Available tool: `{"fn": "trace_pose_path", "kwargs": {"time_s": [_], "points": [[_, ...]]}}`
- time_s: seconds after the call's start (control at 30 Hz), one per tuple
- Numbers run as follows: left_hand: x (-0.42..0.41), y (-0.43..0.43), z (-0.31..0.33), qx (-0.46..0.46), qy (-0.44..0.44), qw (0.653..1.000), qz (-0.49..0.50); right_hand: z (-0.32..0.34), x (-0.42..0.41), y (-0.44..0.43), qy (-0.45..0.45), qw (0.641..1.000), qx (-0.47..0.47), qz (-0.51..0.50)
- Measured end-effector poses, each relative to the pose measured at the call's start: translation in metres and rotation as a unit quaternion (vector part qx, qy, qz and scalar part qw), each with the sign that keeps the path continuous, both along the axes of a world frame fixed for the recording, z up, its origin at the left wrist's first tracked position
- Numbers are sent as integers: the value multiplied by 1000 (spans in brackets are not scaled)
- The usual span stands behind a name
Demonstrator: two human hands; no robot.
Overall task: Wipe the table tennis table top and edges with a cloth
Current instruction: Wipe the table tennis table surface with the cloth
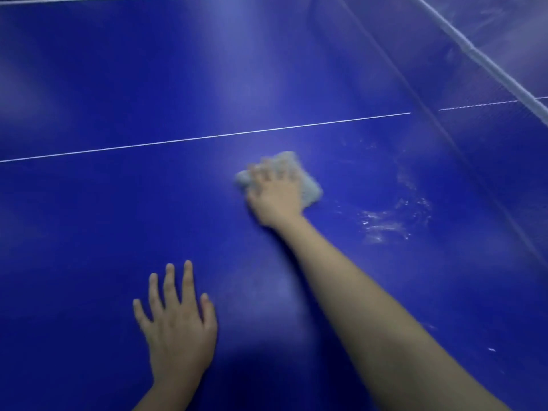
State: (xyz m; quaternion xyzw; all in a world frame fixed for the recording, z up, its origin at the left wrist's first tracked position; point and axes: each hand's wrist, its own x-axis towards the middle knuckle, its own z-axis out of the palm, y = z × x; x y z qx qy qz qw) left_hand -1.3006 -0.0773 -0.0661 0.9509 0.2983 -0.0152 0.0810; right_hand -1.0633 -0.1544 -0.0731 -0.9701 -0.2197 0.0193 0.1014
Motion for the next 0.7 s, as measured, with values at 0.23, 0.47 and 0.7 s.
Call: {"fn": "trace_pose_path", "kwargs": {"time_s": [0.23, 0.47, 0.7], "points": [[-1, 1, -4, 12, -11, 1000, 1, 14, 78, -29, -35, 989, -72, 121], [-1, 1, -7, 15, -11, 1000, -5, 11, 141, -228, 53, 954, -54, -289], [0, 5, -11, 11, -14, 1000, -2, 0, -3, -159, 21, 995, -54, -84]]}}
